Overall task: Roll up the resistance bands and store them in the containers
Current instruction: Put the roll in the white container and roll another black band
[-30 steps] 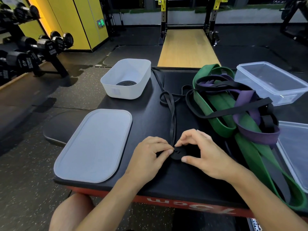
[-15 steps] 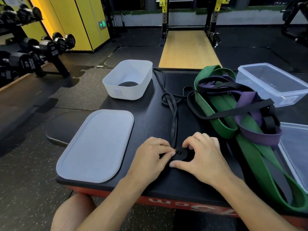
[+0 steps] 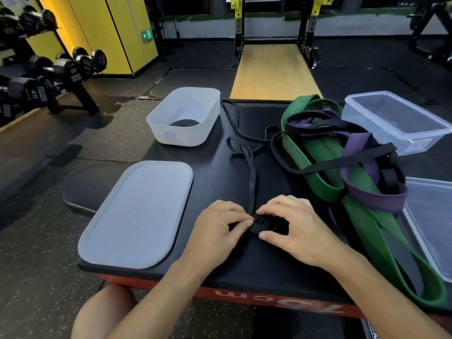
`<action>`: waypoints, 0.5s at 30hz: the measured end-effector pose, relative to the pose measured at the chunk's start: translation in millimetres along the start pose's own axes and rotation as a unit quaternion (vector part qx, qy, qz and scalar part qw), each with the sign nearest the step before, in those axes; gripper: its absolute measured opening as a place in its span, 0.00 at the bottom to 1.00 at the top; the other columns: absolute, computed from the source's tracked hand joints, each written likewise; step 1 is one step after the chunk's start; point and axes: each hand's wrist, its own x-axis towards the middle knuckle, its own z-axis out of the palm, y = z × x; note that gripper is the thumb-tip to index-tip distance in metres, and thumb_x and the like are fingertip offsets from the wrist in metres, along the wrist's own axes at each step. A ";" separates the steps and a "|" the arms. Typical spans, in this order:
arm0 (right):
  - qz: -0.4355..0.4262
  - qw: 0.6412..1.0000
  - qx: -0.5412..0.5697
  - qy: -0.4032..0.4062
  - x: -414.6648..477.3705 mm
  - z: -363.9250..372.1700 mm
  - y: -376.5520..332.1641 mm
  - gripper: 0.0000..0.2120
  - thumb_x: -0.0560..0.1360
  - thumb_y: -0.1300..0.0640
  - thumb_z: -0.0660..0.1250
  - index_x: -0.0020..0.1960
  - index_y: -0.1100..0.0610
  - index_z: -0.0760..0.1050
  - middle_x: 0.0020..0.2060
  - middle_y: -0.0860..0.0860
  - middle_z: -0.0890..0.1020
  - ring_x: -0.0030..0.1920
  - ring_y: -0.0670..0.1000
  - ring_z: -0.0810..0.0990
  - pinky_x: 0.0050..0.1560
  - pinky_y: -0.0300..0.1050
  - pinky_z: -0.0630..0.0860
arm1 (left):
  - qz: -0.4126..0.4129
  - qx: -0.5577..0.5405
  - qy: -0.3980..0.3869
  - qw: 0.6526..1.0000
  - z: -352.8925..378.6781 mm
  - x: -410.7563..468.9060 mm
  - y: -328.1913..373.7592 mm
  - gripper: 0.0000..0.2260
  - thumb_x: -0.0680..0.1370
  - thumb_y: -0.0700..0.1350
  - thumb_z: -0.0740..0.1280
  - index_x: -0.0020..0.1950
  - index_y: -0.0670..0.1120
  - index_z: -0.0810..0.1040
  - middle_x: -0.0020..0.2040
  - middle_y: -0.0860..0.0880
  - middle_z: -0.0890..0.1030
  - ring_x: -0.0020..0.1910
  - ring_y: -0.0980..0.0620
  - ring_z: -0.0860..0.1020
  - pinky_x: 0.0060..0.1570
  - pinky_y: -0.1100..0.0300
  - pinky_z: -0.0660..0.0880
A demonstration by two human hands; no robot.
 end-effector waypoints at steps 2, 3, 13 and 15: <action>0.018 1.000 -0.021 0.012 0.0 3.2 -8.6 0.24 0.68 0.35 0.67 0.61 0.42 0.79 0.52 0.35 0.75 0.56 0.39 0.71 0.66 0.44 0.65 | 0.002 0.006 0.000 1.000 1.4 0.4 0.2 0.05 0.80 0.47 0.73 0.52 0.53 0.88 0.49 0.61 0.83 0.54 0.60 0.78 0.57 0.65 0.72; 0.030 0.999 -0.025 0.018 -0.3 6.1 -12.9 0.25 0.67 0.34 0.66 0.61 0.42 0.79 0.51 0.36 0.74 0.55 0.39 0.70 0.64 0.44 0.67 | 0.003 0.009 0.000 1.000 1.9 0.3 1.0 0.05 0.80 0.47 0.73 0.52 0.53 0.88 0.49 0.61 0.83 0.54 0.60 0.78 0.58 0.65 0.72; 0.053 0.998 -0.015 0.042 2.0 17.1 -18.9 0.30 0.65 0.29 0.73 0.61 0.44 0.81 0.49 0.36 0.72 0.54 0.40 0.69 0.55 0.37 0.68 | 0.010 0.017 -0.003 1.000 2.1 0.7 2.1 0.05 0.80 0.46 0.72 0.52 0.52 0.88 0.49 0.60 0.83 0.53 0.59 0.77 0.57 0.68 0.70; 0.043 0.999 -0.005 0.028 -0.6 13.2 -17.0 0.34 0.64 0.27 0.71 0.64 0.43 0.79 0.51 0.35 0.72 0.56 0.39 0.70 0.57 0.38 0.70 | 0.012 0.016 0.000 1.000 2.7 0.5 1.5 0.05 0.80 0.46 0.72 0.52 0.52 0.88 0.49 0.60 0.83 0.53 0.58 0.77 0.57 0.67 0.71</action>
